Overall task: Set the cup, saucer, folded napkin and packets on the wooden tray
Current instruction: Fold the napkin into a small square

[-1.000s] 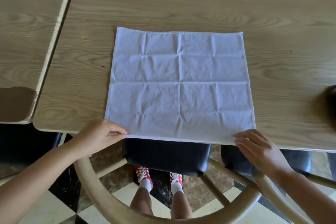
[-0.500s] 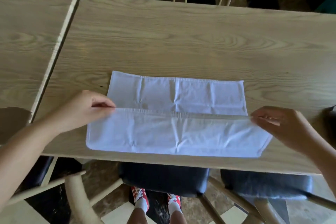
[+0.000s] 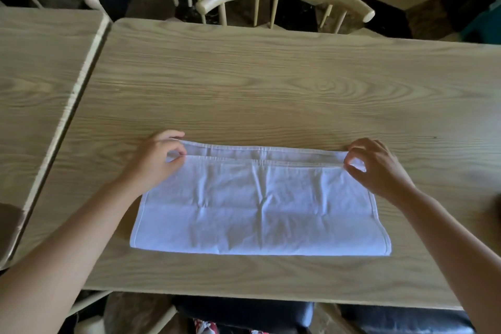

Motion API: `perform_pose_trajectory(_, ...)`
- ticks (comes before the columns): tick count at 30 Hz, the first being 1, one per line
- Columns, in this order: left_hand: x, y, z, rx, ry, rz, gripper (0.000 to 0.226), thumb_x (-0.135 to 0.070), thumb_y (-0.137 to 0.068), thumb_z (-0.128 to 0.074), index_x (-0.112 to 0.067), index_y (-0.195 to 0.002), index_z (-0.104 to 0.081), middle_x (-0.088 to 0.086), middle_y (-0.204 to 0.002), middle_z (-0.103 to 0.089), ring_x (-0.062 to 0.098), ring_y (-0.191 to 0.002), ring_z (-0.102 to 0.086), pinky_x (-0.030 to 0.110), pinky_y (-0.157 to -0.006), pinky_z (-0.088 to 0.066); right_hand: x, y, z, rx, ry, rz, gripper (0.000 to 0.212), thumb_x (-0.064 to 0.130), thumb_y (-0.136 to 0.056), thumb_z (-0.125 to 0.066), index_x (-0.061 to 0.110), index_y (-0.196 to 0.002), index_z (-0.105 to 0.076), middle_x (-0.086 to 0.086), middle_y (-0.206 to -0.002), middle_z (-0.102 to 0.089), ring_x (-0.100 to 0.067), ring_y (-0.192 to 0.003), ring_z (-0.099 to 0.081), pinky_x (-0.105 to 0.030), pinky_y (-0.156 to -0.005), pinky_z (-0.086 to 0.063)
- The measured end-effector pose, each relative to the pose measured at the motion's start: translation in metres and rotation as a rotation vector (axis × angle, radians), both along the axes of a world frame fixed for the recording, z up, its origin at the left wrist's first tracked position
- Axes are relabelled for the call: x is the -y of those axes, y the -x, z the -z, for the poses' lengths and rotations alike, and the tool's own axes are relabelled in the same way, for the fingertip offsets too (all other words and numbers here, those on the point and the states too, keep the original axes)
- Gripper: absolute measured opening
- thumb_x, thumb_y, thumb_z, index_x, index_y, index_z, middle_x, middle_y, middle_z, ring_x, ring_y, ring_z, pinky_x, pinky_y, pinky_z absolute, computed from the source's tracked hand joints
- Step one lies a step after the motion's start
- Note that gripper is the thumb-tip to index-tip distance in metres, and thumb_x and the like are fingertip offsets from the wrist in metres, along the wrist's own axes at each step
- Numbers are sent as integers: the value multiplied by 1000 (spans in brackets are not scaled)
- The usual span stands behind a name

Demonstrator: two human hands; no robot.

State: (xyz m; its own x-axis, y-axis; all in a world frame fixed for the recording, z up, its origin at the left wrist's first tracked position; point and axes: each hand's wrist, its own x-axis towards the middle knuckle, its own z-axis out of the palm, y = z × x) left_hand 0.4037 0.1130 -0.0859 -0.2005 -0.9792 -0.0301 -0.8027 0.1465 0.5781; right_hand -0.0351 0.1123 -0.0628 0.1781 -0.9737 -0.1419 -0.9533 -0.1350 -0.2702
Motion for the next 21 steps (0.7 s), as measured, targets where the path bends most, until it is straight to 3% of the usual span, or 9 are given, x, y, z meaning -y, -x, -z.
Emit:
perform_pose_trajectory(2,3,1,0,-13,25,8,8,-14,-75,-65,-22,-72,-66,-22,-98,-54,11,-95,-56,25,-83,-41,2,0,-2,10,1,12,5,15,-77,-71,18,-78,-66,-5,-108,-64,-31,-105,-55,-45,-88,-41)
perform_pose_trajectory(4,8,2,-1,-49,35,23,13,-21,-75,-59,-11,-74,-67,-32,-92,-54,3,-87,-54,21,-80,-41,4,1,-4,36,-2,20,5,15,-77,-70,19,-78,-66,-2,-107,-67,-29,-104,-57,-46,-90,-41)
perform_pose_trajectory(7,10,3,-4,-119,66,37,9,-25,-76,-56,-19,-78,-63,-40,-94,-53,-13,-85,-52,14,-81,-40,7,1,-9,81,-11,49,4,17,-78,-68,21,-78,-66,1,-105,-70,-26,-101,-59,-44,-91,-42)
perform_pose_trajectory(9,9,5,-5,-151,64,22,4,-21,-79,-58,-24,-77,-60,-37,-91,-57,-10,-84,-54,15,-79,-41,9,1,-11,86,-2,62,2,17,-80,-66,19,-80,-67,0,-100,-71,-26,-95,-61,-41,-88,-42)
perform_pose_trajectory(12,10,6,-2,-145,27,-70,30,-5,-82,-63,-33,-73,-56,-36,-84,-60,-14,-79,-55,6,-72,-38,12,-3,-14,97,3,100,5,19,-81,-65,17,-82,-69,-1,-90,-72,-25,-87,-63,-40,-85,-45)
perform_pose_trajectory(14,13,9,2,-122,28,-112,23,-4,-82,-62,-25,-74,-60,-40,-82,-58,-17,-78,-54,3,-69,-35,14,-6,-14,92,31,125,5,18,-80,-66,16,-82,-70,-3,-87,-73,-25,-86,-65,-41,-84,-47)
perform_pose_trajectory(18,18,12,9,-102,72,-144,9,-19,-80,-53,-18,-77,-61,-37,-81,-59,2,-76,-57,23,-70,-40,17,-10,-8,47,96,164,6,16,-81,-64,14,-80,-70,-5,-86,-72,-29,-87,-63,-40,-84,-44)
perform_pose_trajectory(21,21,13,11,-80,94,-140,16,-20,-76,-52,-9,-76,-63,-15,-71,-61,21,-78,-60,31,-71,-42,19,-13,0,2,125,175,5,15,-80,-63,16,-79,-68,-2,-83,-70,-28,-87,-61,-37,-83,-36)
